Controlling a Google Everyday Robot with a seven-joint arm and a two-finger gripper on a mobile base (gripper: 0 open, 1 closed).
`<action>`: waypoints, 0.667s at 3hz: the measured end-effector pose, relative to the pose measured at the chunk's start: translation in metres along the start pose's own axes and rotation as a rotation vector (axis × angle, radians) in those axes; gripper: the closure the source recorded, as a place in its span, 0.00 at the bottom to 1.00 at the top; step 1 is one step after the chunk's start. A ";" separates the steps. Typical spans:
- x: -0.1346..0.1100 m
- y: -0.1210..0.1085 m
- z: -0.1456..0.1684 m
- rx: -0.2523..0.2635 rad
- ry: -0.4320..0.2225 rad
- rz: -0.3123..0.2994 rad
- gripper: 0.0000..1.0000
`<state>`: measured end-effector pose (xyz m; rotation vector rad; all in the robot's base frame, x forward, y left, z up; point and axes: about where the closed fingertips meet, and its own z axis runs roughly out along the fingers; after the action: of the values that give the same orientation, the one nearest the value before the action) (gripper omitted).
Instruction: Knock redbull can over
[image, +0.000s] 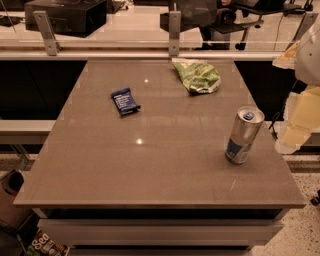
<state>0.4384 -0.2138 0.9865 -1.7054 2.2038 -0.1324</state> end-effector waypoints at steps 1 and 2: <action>0.000 0.000 0.000 0.000 0.000 0.000 0.00; 0.003 -0.003 -0.001 0.006 -0.021 0.017 0.00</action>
Offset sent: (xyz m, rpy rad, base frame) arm 0.0037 -0.0100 -0.0019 0.0533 -0.0008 -0.0238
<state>0.4398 -0.2177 0.9880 -1.6774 2.1994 -0.1159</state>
